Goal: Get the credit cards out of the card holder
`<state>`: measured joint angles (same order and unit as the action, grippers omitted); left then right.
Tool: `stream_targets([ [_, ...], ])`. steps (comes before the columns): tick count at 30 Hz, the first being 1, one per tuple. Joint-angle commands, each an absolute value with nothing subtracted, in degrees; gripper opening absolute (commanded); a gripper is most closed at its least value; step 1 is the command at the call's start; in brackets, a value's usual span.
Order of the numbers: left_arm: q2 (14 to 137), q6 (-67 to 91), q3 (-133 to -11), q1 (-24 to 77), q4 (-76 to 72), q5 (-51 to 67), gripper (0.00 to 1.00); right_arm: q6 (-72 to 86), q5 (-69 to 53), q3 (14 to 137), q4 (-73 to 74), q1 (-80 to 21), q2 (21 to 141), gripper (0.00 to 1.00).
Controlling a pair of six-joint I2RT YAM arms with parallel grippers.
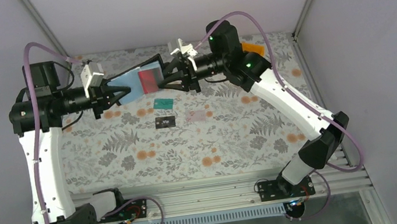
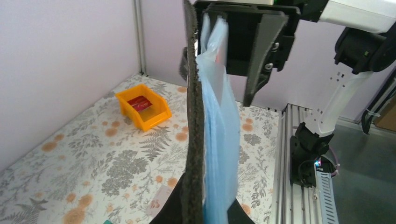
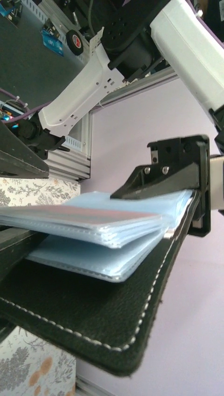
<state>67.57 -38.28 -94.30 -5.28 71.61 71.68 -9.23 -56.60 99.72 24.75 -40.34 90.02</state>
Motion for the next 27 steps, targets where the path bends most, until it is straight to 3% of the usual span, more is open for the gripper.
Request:
stream_targets([
  [1,67.76,-35.88,-93.68,-6.05,68.37,71.12,0.03,-11.26,-59.12,98.43,23.31,-41.28,86.3,0.26],
  [6,67.63,-34.19,-92.56,-6.85,66.8,70.84,0.02,-10.78,-60.41,97.79,22.91,-43.2,85.87,0.27],
  [14,67.26,-33.56,-91.66,-7.28,66.16,71.54,0.02,-5.85,-42.72,94.69,16.68,-46.3,85.56,0.26],
  [22,67.4,-34.26,-91.83,-7.29,66.76,72.22,0.02,-5.98,-39.04,93.52,16.39,-46.44,84.8,0.25],
  [27,67.45,-34.65,-91.99,-7.29,67.0,72.15,0.02,-7.56,-38.81,92.49,16.3,-46.43,82.39,0.37],
])
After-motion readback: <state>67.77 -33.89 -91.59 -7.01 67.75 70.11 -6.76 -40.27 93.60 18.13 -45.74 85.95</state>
